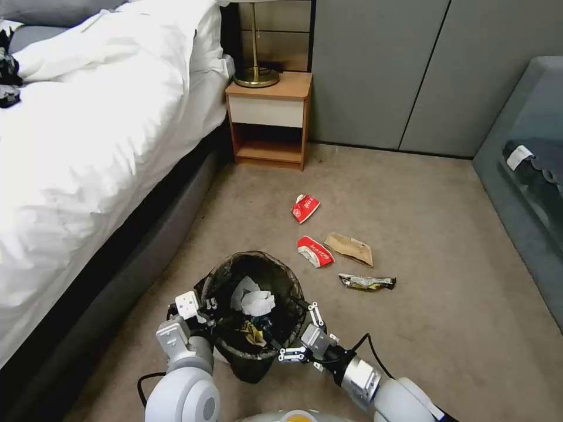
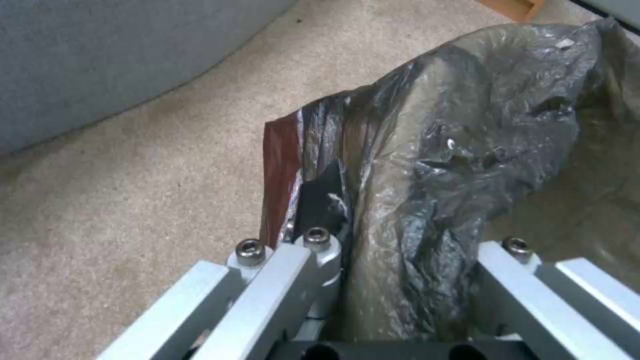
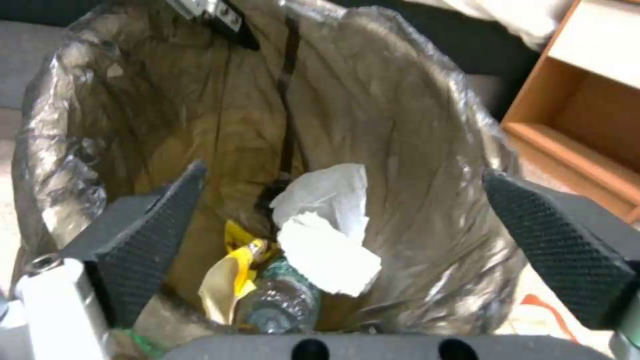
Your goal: Pick up the trash bin, then pick up the garbage from the floor and place it into the trash bin.
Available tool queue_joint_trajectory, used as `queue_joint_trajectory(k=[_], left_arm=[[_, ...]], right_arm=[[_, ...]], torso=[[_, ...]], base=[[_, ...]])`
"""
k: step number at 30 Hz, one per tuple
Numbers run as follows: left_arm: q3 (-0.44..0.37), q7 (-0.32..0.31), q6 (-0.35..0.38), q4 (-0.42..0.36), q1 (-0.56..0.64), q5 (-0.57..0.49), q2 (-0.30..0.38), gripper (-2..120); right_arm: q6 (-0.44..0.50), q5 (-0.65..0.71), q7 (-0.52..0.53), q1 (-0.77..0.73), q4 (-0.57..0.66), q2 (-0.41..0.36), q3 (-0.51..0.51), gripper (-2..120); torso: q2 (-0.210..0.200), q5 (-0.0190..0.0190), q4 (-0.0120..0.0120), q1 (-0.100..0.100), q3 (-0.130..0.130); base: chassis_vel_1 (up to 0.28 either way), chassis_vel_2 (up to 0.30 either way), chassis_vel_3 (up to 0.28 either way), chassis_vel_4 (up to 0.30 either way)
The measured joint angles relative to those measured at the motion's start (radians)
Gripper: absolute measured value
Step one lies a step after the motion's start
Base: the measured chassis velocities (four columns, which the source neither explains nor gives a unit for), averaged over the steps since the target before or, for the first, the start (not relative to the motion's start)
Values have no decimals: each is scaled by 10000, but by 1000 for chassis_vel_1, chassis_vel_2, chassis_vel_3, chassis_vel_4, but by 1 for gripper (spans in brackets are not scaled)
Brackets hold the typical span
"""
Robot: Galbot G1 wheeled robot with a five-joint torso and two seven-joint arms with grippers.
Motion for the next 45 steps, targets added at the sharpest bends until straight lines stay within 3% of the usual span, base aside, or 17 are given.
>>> queue_joint_trajectory(k=[7, 14, 20, 27, 34, 45], left_arm=[[1, 0, 0, 0, 0, 0, 0, 75], [0, 0, 0, 0, 0, 0, 0, 75], [-1, 0, 0, 0, 0, 0, 0, 75], [-1, 0, 0, 0, 0, 0, 0, 75], [0, 0, 0, 0, 0, 0, 0, 75], [0, 0, 0, 0, 0, 0, 0, 75]], right_arm=[[641, -579, 16, -117, 591, 103, 350, 100], [1092, -734, 168, -159, 2338, 733, 1184, 100], [999, -196, 958, -178, 3028, 1733, 2907, 100], [1644, 561, 2454, -954, 2669, 2472, 3740, 100], [2929, 895, 2622, -1696, 1758, 3086, 4345, 100], [3421, 938, 2587, -1819, 1002, 3192, 4619, 100]], torso=[[0, 0, -1, 0, 0], [0, -2, 0, 0, 0], [0, -1, 1, 1, 0], [0, -1, -1, 0, 0], [0, 0, -2, 1, 0], [0, 0, 0, 1, 0]], base=[[0, 0, 0, 0], [0, 0, 0, 0], [0, 0, 0, 0], [0, 0, 0, 0], [0, 0, 0, 0], [0, 0, 0, 0]])
